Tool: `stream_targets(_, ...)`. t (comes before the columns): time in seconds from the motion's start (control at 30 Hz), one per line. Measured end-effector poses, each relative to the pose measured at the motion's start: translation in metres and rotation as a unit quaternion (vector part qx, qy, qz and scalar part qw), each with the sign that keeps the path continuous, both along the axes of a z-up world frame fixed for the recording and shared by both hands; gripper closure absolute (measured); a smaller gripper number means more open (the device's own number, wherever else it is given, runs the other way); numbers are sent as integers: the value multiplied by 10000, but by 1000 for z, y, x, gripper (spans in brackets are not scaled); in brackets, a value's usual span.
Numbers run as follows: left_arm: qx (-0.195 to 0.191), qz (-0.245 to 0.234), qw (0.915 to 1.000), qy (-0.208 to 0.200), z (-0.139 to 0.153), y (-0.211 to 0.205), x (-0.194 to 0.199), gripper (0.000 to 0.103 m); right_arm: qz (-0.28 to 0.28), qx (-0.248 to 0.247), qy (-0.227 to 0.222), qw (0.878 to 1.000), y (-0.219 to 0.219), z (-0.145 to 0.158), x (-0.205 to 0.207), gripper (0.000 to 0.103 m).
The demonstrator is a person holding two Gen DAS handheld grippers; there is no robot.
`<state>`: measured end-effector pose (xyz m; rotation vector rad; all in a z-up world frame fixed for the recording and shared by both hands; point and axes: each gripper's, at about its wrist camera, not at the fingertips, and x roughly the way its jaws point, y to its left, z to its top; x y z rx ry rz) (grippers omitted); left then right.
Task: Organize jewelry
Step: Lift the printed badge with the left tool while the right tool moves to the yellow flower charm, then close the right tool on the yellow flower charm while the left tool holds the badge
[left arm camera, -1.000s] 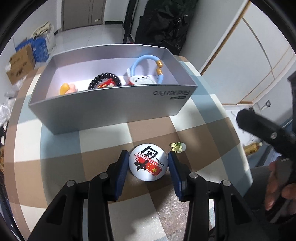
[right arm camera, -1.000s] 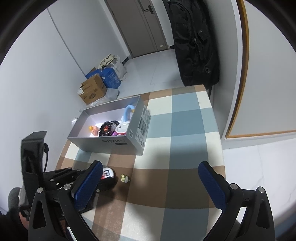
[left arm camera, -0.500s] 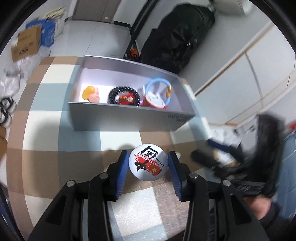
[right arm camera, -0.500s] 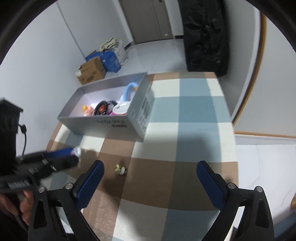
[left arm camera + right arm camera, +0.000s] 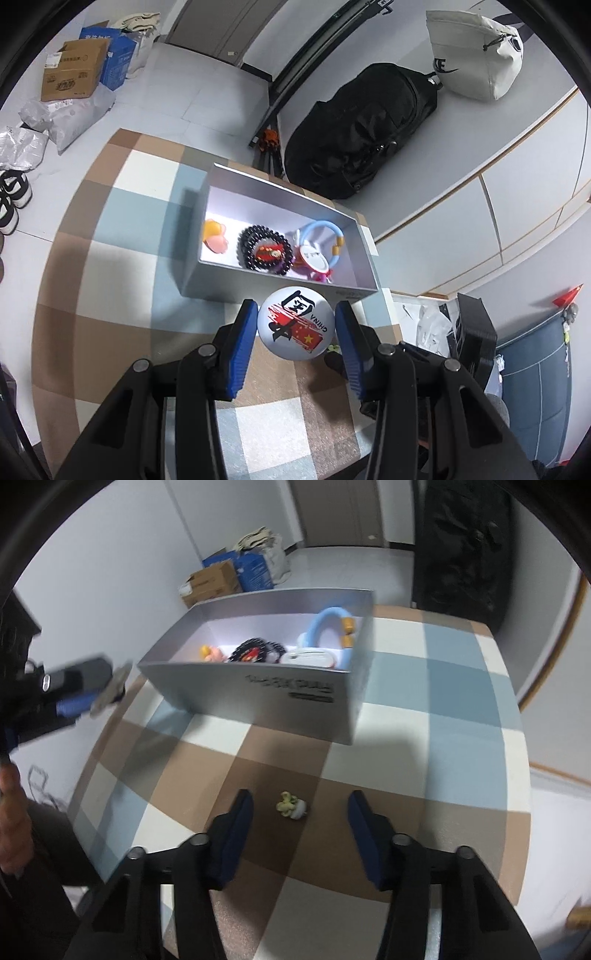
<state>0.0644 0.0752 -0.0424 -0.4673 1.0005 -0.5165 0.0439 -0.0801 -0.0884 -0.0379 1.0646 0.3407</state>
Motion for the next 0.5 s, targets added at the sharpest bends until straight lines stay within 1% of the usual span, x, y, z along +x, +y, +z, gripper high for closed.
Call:
stream_targets(0.1,140,13,9998,-110,2,0,0,66,191,-338,-99,9992,11,-1,-2,74)
stream_targets(0.13,141,10,9998,-131,3,-1,0,66,224,-392,-111,9989,13,-2,-2,84)
stream_targets(0.17,135,6,9998,-139,3,-1,0,66,242,-445,-120,9986,14,-2,-2,88)
stream_targets(0.27,166,16,9997,-186,4,-2,1,66,218,-409,-91,9989,13,-2,-2,89)
stream_targets(0.33,142,25,9997,-191,5,0,1,66,156,-304,-65,9994,10,-1,0,90)
stream_targets(0.5,68,110,9997,-227,9,4,1,66,30,60,-47,10000,2,6,5,90)
